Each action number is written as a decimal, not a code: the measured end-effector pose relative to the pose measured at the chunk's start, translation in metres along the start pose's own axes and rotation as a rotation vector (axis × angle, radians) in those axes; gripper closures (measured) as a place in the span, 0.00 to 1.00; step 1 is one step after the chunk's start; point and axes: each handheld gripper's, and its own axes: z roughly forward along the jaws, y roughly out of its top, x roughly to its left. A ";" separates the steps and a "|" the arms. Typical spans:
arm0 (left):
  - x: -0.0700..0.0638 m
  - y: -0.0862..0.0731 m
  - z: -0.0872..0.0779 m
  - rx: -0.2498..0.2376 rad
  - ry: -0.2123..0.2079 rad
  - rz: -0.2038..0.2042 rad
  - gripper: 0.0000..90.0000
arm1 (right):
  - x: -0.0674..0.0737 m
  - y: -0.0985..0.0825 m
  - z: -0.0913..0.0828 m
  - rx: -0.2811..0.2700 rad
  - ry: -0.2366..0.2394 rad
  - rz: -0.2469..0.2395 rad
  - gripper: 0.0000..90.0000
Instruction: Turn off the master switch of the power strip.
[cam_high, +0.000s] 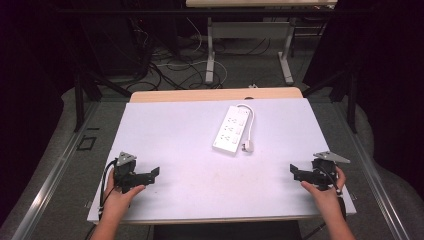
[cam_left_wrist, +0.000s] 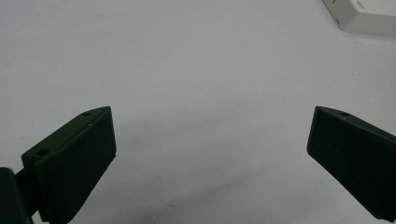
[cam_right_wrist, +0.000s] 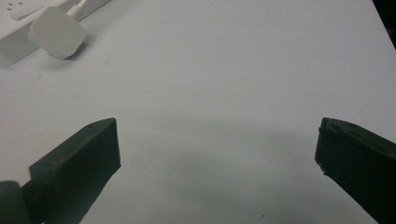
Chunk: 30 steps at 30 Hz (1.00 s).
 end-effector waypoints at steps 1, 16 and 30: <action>-0.001 0.000 0.000 -0.001 0.002 0.001 0.01 | 0.001 -0.001 -0.002 -0.005 -0.008 -0.013 0.00; -0.006 -0.002 -0.002 -0.003 -0.032 -0.020 0.03 | 0.008 0.001 0.000 -0.003 0.016 -0.025 0.02; -0.008 -0.002 -0.001 -0.004 -0.029 -0.015 0.03 | 0.013 0.005 0.003 0.019 0.020 -0.073 0.02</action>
